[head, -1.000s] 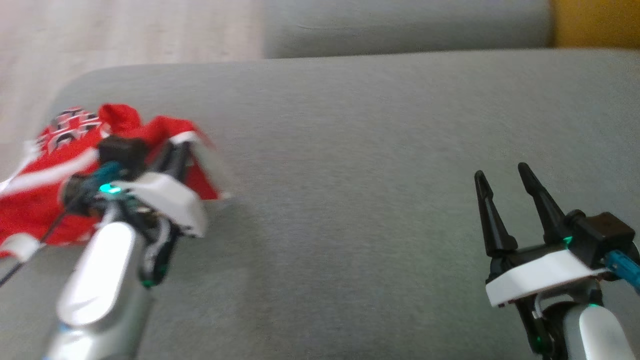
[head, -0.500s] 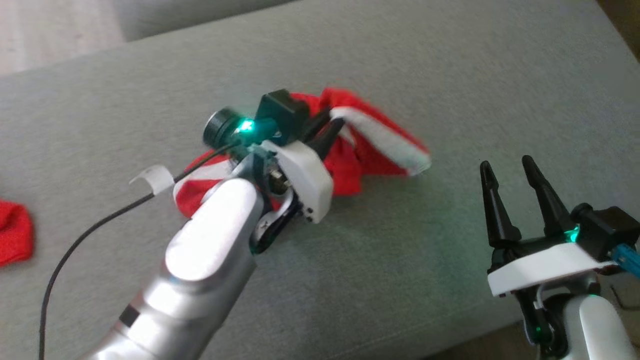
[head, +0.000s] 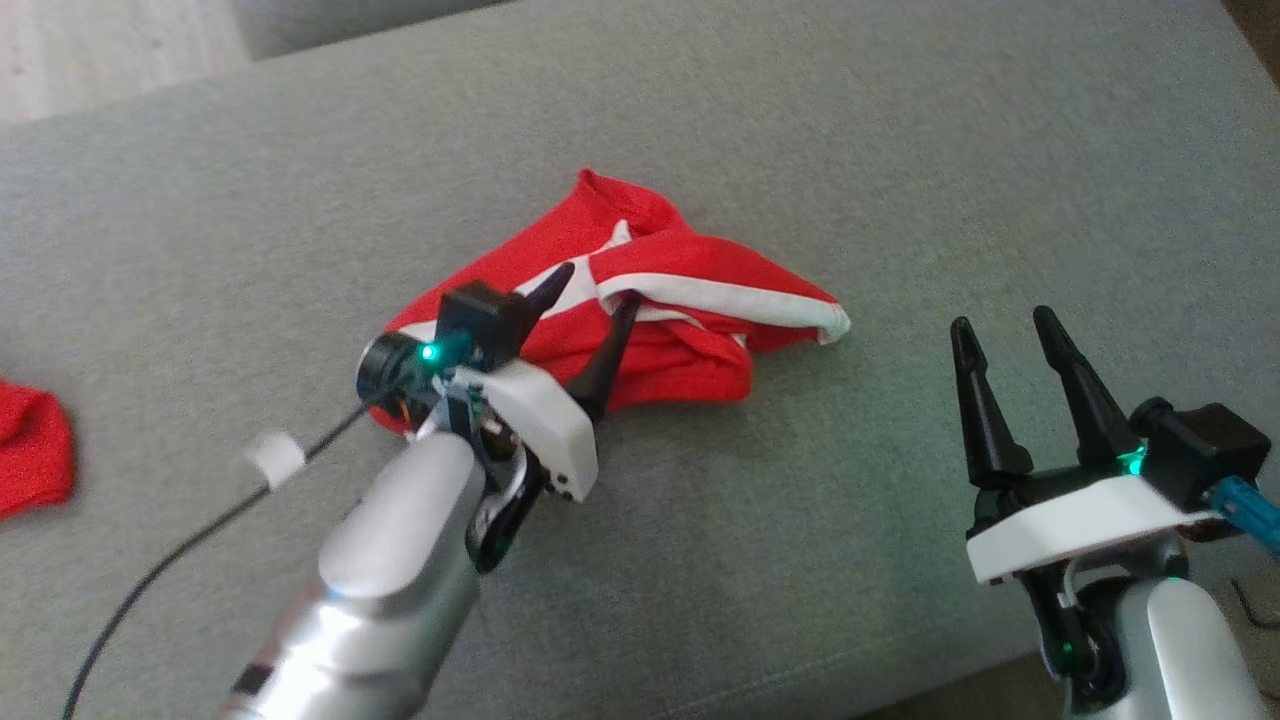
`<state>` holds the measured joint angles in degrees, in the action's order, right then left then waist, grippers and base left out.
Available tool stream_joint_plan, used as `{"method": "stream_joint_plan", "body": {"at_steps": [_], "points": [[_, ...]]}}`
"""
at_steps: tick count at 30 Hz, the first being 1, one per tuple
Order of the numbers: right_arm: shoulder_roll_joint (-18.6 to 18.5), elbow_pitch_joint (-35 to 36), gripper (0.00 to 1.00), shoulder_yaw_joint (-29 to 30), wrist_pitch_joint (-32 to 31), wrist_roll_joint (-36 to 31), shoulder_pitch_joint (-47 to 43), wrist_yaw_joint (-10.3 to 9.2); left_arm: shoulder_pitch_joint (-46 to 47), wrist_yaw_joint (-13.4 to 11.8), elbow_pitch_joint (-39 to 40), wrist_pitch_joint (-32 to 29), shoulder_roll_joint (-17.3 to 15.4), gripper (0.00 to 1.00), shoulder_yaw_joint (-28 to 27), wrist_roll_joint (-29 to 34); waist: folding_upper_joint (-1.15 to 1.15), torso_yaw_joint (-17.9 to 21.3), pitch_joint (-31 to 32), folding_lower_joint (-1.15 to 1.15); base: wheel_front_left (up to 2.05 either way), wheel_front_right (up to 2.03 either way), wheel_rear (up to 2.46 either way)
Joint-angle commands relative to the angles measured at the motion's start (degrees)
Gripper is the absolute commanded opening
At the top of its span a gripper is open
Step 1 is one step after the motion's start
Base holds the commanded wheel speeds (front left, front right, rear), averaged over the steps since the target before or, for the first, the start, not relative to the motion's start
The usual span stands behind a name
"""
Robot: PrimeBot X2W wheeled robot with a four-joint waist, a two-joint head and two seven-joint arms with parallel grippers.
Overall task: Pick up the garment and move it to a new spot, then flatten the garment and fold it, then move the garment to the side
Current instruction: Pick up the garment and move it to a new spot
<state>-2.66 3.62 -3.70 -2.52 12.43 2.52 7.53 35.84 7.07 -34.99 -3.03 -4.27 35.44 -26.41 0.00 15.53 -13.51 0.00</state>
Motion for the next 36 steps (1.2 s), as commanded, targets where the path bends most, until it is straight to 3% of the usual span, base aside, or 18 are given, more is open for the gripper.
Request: {"method": "stream_joint_plan", "body": {"at_steps": [1,6,18,22,27,36], "points": [[-0.22,1.82,1.0,-1.04,0.24,-0.52,1.12,-0.04,-0.12,-0.12,1.87,1.88,-0.17,1.0,-1.24,-0.05,0.0,-1.73,1.75,0.0,0.0,0.0,0.0],[-0.22,2.28,1.0,-0.25,-0.81,-1.4,-0.11,-0.04,-5.65,-3.05,4.79,8.25,-1.78,1.0,-2.32,0.52,0.0,-5.47,5.12,0.0,0.0,0.0,0.0],[-0.22,5.57,1.0,2.83,-4.01,-3.18,-3.43,-0.04,-19.32,-16.43,16.77,17.02,-12.81,1.0,-12.74,2.33,0.0,-13.73,8.84,0.0,0.0,0.0,0.0],[-0.22,6.27,1.0,3.67,-4.54,-3.44,-4.0,-0.04,-21.93,-17.35,20.13,17.66,-14.64,1.0,-15.82,1.76,0.0,-15.41,9.09,0.0,0.0,0.0,0.0],[-0.21,7.17,1.0,4.29,-5.32,-3.76,-4.92,-0.04,-27.23,-16.77,25.22,17.96,-17.42,1.0,-20.89,-0.22,0.0,-17.54,9.74,0.0,0.0,0.0,0.0],[-0.21,7.31,1.0,4.92,-6.36,-4.13,-7.46,-0.04,-32.13,-15.66,29.06,13.67,-18.84,1.0,-18.4,-0.76,0.0,-17.49,11.57,0.0,0.0,0.0,0.0]]}}
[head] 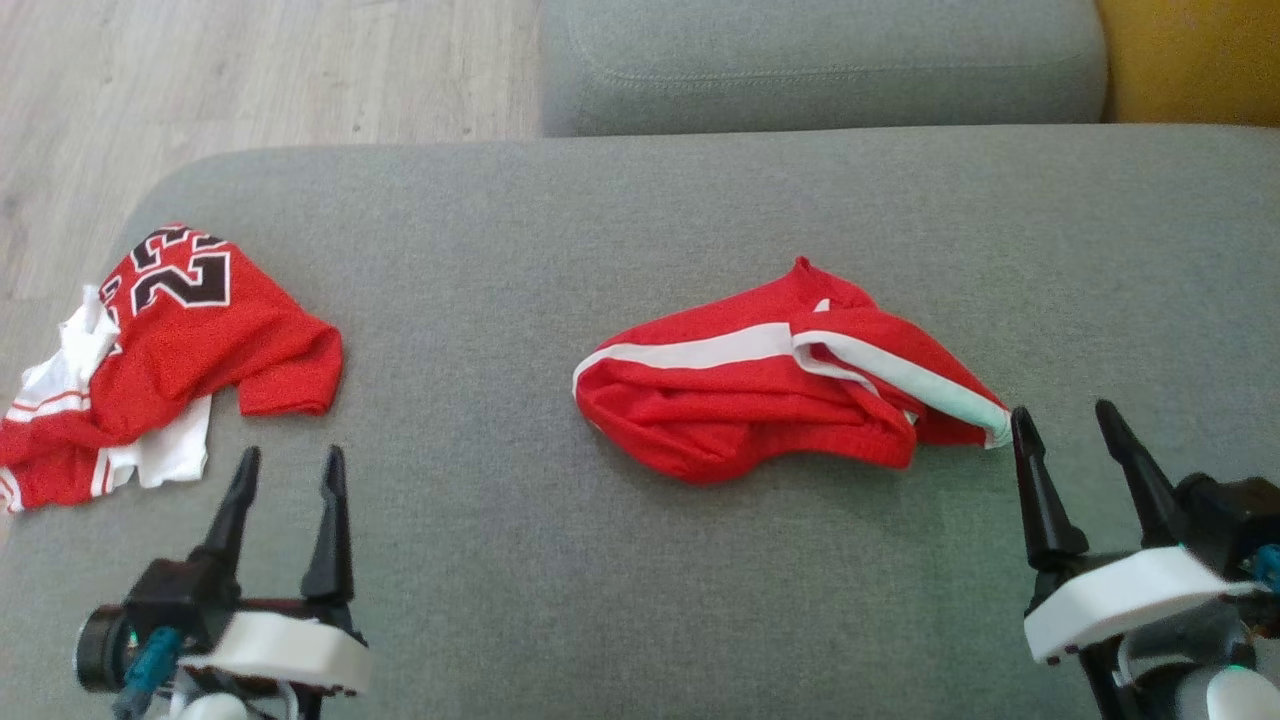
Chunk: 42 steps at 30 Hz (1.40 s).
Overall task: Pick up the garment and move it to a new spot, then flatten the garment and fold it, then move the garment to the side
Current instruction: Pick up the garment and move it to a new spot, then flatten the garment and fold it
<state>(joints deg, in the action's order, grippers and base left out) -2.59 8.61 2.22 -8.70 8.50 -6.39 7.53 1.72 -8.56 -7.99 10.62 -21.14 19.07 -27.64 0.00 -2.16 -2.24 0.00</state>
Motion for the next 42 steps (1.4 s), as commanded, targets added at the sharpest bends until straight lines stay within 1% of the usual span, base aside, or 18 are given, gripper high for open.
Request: {"method": "stream_joint_plan", "body": {"at_steps": [1,8,18,22,29,30,34,39,40,41,42], "points": [[-0.29,2.36,1.0,-0.91,-0.29,-0.15,1.13,-0.04,1.64,-0.13,2.46,-0.57,-1.94,1.0,-1.56,0.61,0.0,0.26,0.46,0.0,0.0,0.0,0.0],[-0.29,2.63,1.0,-0.54,-0.62,-0.07,0.14,-0.04,0.79,-1.13,3.99,-2.12,-1.73,1.0,-0.16,1.27,0.0,0.46,1.13,0.0,0.0,0.0,0.0],[-0.29,1.91,1.0,-0.74,-0.85,-0.56,0.32,-0.04,0.53,-2.1,4.73,-2.16,-2.21,1.0,0.13,1.78,0.0,0.2,1.28,0.0,0.0,0.0,0.0],[-0.46,-1.98,1.0,-0.27,-1.55,-2.17,1.34,-0.04,1.36,-2.84,5.37,-2.16,-2.24,1.0,0.43,2.67,0.0,-0.32,0.12,0.0,0.0,0.0,0.0],[-4.19,-13.0,1.0,0.53,-0.68,-2.98,7.14,-0.04,4.48,-3.37,6.22,-1.67,-1.48,1.0,1.28,3.97,0.0,-2.45,-3.48,0.0,0.0,0.0,0.0],[-4.19,-13.0,1.0,0.53,-0.68,-2.98,7.14,-0.04,4.48,-3.37,6.22,-1.67,-1.48,1.0,1.28,3.97,0.0,-2.45,-3.48,0.0,0.0,0.0,0.0],[-6.27,-20.0,1.0,1.01,0.21,-3.38,11.37,-0.04,6.12,-3.36,5.89,-0.91,-0.62,1.0,1.82,4.3,0.0,-3.7,-5.08,0.0,0.0,0.0,0.0],[-8.45,-28.02,1.0,-0.04,1.38,-3.37,16.16,-0.04,7.73,-3.3,5.34,0.53,0.47,1.0,2.35,4.68,0.0,-4.98,-6.4,0.0,0.0,0.0,0.0],[-8.88,-29.19,0.37,-0.58,1.61,-3.29,16.99,-0.04,7.92,-3.38,5.25,0.92,0.67,1.0,2.32,4.76,0.0,-5.14,-6.52,0.0,0.0,0.0,0.0],[-9.17,-30.07,0.0,-1.16,1.75,-3.04,17.68,-0.04,8.06,-3.39,5.12,1.23,0.82,1.0,2.36,4.84,0.0,-5.31,-6.58,0.0,0.0,0.0,0.0],[-9.4,-30.64,0.0,-1.69,1.86,-2.78,18.24,-0.04,8.14,-3.4,4.96,1.52,0.95,1.0,2.37,4.9,0.0,-5.41,-6.55,0.0,0.0,0.0,0.0]]}}
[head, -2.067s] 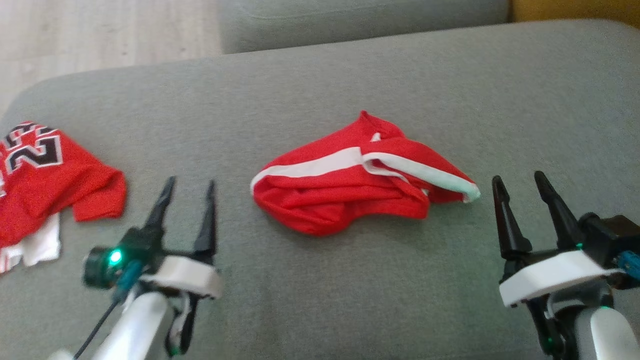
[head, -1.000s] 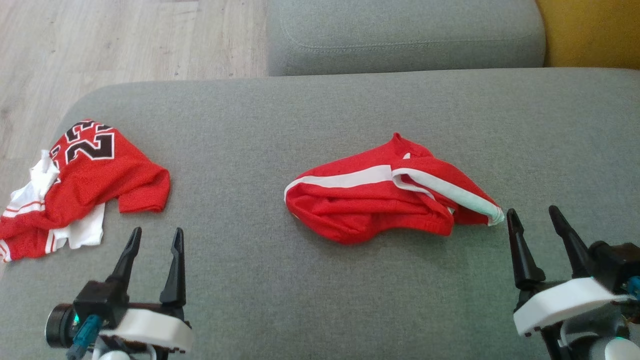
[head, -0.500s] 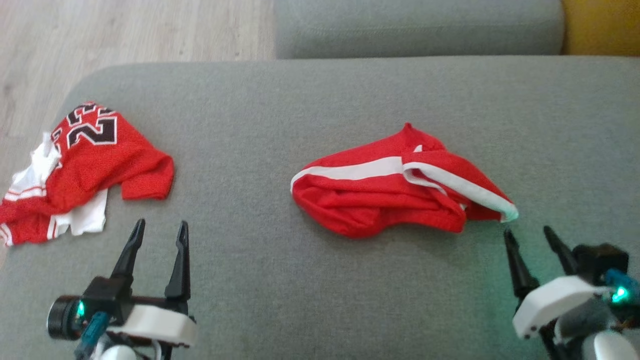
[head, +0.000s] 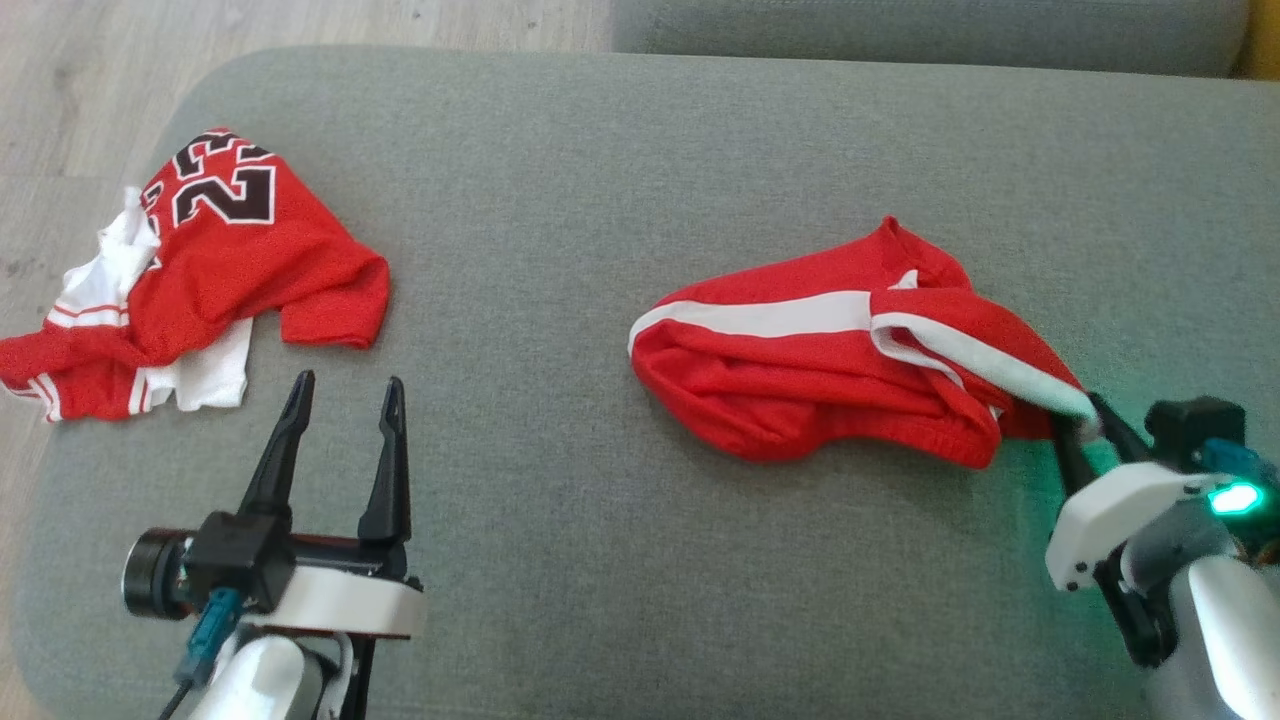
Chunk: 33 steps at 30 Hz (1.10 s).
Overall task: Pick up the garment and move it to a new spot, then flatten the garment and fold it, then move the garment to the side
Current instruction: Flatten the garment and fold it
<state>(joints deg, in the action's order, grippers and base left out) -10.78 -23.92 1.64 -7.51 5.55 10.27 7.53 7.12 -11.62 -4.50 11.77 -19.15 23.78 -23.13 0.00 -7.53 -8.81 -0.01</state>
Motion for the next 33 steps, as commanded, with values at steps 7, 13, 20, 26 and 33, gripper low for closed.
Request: {"method": "stream_joint_plan", "body": {"at_steps": [7,13,20,26,33], "points": [[-2.55,8.29,0.0,-5.93,1.31,0.72,1.21,-0.04,2.22,-0.28,0.15,1.47,-0.38,1.0,-2.18,0.18,0.0,-0.57,1.58,0.01,0.0,0.0,0.0],[-2.85,26.91,0.0,-19.11,-4.93,3.3,3.15,-0.04,1.23,-0.43,-0.4,1.8,-0.4,1.0,-2.41,-0.34,0.0,-0.13,3.28,0.01,0.0,0.0,0.0],[1.16,33.95,0.0,-33.18,-9.24,7.35,19.97,-0.04,1.27,-0.4,-0.64,2.25,0.16,1.0,-2.65,-0.86,0.0,-0.2,3.79,0.01,0.0,0.0,0.0],[5.44,27.02,0.0,-31.54,-6.57,8.12,31.52,-0.04,1.47,-0.02,-1.55,2.55,0.75,1.0,-2.45,-1.12,0.0,-0.47,4.07,0.01,0.0,0.0,0.0],[4.79,19.69,0.0,-23.96,-7.56,6.79,26.82,-0.04,1.09,0.31,-2.1,2.69,0.85,1.0,-2.2,-1.35,0.0,1.03,4.18,0.01,0.0,0.0,0.0]]}}
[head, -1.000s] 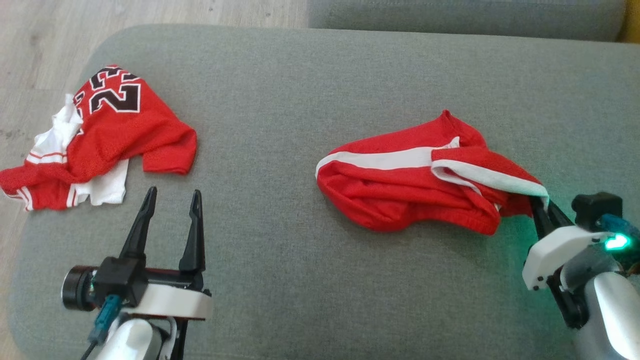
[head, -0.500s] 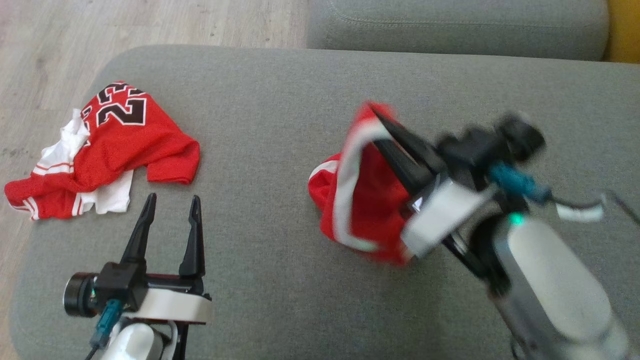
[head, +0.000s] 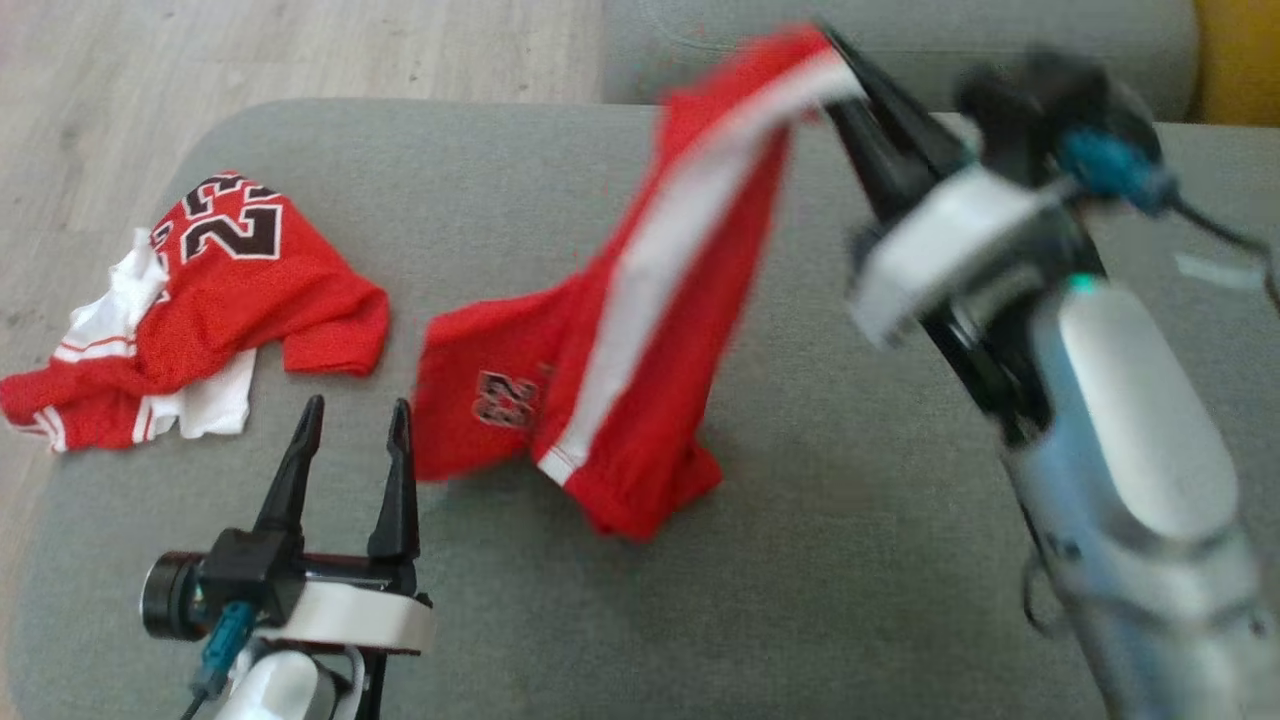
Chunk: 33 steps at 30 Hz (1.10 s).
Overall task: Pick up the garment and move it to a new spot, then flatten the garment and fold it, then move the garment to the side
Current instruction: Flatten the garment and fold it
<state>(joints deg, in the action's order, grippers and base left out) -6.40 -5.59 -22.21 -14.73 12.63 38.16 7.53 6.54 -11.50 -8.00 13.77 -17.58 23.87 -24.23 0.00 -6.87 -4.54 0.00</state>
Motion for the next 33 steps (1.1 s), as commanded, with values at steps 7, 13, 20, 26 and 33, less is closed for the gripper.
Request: {"method": "stream_joint_plan", "body": {"at_steps": [7,13,20,26,33], "points": [[-1.98,-2.31,0.0,17.29,-3.61,-3.02,-20.42,-0.04,2.22,0.72,0.96,0.67,-0.5,1.0,-1.3,-0.17,0.0,2.88,-1.46,0.0,0.0,0.0,0.0],[1.35,2.13,0.0,29.5,-7.55,-3.88,-33.87,-0.04,3.22,0.75,0.24,0.7,-0.14,1.0,-0.74,-0.03,0.0,4.96,-2.49,0.0,0.0,0.0,0.0],[3.05,3.37,1.0,30.9,-5.73,-3.66,-35.78,-0.04,3.46,0.76,-0.53,0.83,0.27,1.0,-0.44,0.03,0.0,5.51,-2.13,0.0,0.0,0.0,0.0],[2.39,5.59,1.0,28.93,2.44,-4.04,-37.54,-0.04,2.9,-0.71,-0.24,0.97,0.12,1.0,-1.16,0.65,0.0,5.02,-1.27,0.0,0.0,0.0,0.0],[-0.11,11.54,1.0,24.26,13.55,-5.17,-39.41,-0.04,1.14,-2.1,0.03,1.14,-0.83,1.0,-3.14,1.31,0.0,4.75,-0.72,0.0,0.0,0.0,0.0]]}}
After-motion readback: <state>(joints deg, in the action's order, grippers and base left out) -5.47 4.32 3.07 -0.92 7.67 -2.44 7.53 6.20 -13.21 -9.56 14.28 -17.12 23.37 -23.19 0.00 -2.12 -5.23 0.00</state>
